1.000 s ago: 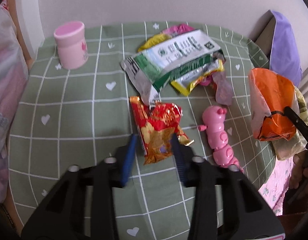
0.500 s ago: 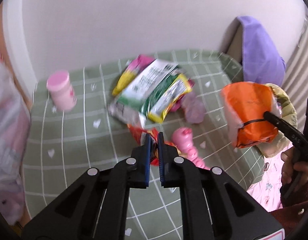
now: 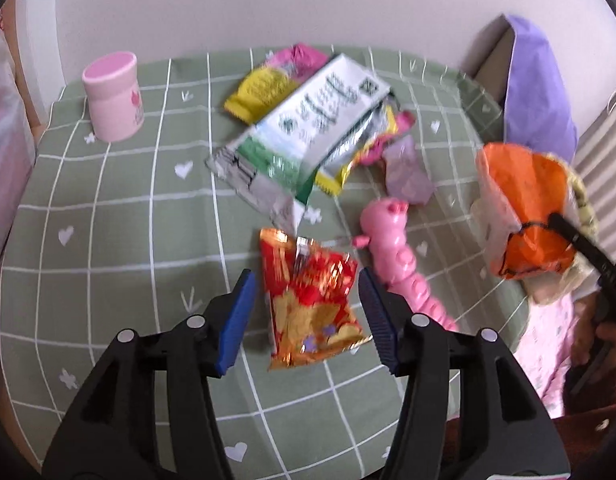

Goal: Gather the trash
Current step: 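Grasp the red snack packet with the left gripper while the right holds the orange bag, then carry orange bag and red packet into the yellow bag and open both grippers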

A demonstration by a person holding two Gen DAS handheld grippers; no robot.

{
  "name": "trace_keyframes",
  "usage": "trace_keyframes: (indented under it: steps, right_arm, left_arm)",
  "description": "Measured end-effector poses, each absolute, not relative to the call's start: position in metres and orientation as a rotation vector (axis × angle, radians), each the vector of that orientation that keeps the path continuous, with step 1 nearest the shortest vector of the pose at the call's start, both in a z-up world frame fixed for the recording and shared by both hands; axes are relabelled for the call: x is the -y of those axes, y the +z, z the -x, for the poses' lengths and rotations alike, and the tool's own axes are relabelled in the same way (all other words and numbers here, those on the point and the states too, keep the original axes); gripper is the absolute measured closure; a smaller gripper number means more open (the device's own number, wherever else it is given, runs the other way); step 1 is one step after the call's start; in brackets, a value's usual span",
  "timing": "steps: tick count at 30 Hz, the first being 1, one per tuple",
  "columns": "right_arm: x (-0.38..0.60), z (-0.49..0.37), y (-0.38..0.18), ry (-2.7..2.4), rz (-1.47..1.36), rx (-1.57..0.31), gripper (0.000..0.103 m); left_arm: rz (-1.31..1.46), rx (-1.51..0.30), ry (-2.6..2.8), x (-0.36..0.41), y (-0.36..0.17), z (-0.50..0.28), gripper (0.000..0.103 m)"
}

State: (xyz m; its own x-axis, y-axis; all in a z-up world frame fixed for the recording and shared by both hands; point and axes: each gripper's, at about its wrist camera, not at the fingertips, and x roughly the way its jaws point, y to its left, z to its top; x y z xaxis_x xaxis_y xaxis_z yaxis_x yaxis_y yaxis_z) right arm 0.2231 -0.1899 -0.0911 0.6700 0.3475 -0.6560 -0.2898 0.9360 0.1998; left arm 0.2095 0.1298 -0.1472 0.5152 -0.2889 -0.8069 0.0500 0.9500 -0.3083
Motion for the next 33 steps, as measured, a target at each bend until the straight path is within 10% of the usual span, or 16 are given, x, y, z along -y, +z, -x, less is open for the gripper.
trace_keyframes:
  steps: [8,33]
  right_arm:
    - [0.177,-0.227,-0.093,0.401,-0.013,-0.779,0.084]
    - [0.305,-0.192,0.01,-0.056,0.016,-0.508,0.084]
  left_arm:
    - [0.246,-1.061,-0.25,-0.117,-0.153,-0.191,0.076]
    - [0.106,-0.676,-1.014,0.09,0.05,-0.276,0.072]
